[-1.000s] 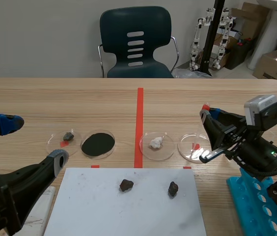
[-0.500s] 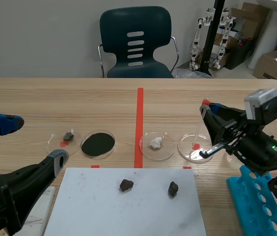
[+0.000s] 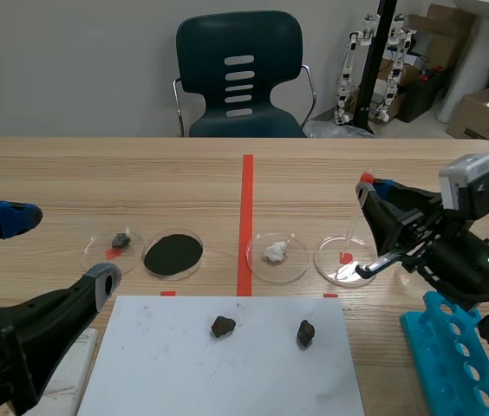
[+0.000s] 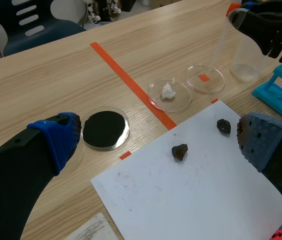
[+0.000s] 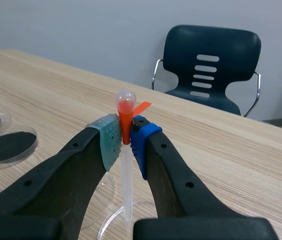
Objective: Draw acid from the petri dish
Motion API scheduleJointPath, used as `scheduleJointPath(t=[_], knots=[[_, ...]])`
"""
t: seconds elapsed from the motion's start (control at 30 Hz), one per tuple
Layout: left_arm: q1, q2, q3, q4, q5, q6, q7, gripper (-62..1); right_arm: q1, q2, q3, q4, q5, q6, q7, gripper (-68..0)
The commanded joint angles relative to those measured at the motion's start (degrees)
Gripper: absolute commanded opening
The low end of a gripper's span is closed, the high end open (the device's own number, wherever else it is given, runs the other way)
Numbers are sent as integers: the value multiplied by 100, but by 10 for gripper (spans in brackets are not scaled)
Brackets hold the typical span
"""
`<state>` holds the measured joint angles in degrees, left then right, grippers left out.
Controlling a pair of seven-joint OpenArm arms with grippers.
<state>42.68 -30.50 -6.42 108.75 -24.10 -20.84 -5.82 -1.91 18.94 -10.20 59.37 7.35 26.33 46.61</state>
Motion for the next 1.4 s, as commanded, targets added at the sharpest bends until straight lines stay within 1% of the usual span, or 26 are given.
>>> scheduleJointPath(t=[0.0, 0.13, 0.33, 0.57, 0.83, 0.93, 1.1, 1.23, 1.33, 1.37], knots=[[0, 0, -48, 103, -52, 9, -76, 14, -103, 151, 122, 439, 136, -2, -7, -605], [0, 0, -48, 103, -52, 9, -76, 14, -553, 170, 417, 1222, 216, -22, -369, -605], [0, 0, -48, 103, -55, 9, -76, 14, -1427, 170, 907, 2564, 236, -20, -605, -605], [0, 0, -48, 103, -55, 9, -76, 14, -2597, 168, 1204, 4068, 229, -20, -647, -605], [0, 0, -48, 103, -55, 9, -76, 14, -3991, 122, 1213, 5289, 181, -20, -643, -605], [0, 0, -48, 103, -52, 9, -76, 14, -4419, -15, 1215, 5536, 33, -20, -616, -605], [0, 0, -48, 103, -52, 9, -76, 14, -4913, -433, 1213, 5685, -621, -4, -343, -605], [0, 0, -48, 103, -52, 9, -76, 14, -5163, -688, 1213, 5685, -1113, 157, -66, -605], [0, 0, -48, 103, -55, 9, -76, 14, -5305, -769, 1213, 5683, -1355, 334, 122, -605], [0, 0, -48, 103, -52, 9, -79, 14, -5337, -804, 1213, 5683, -1423, 352, 177, -605]])
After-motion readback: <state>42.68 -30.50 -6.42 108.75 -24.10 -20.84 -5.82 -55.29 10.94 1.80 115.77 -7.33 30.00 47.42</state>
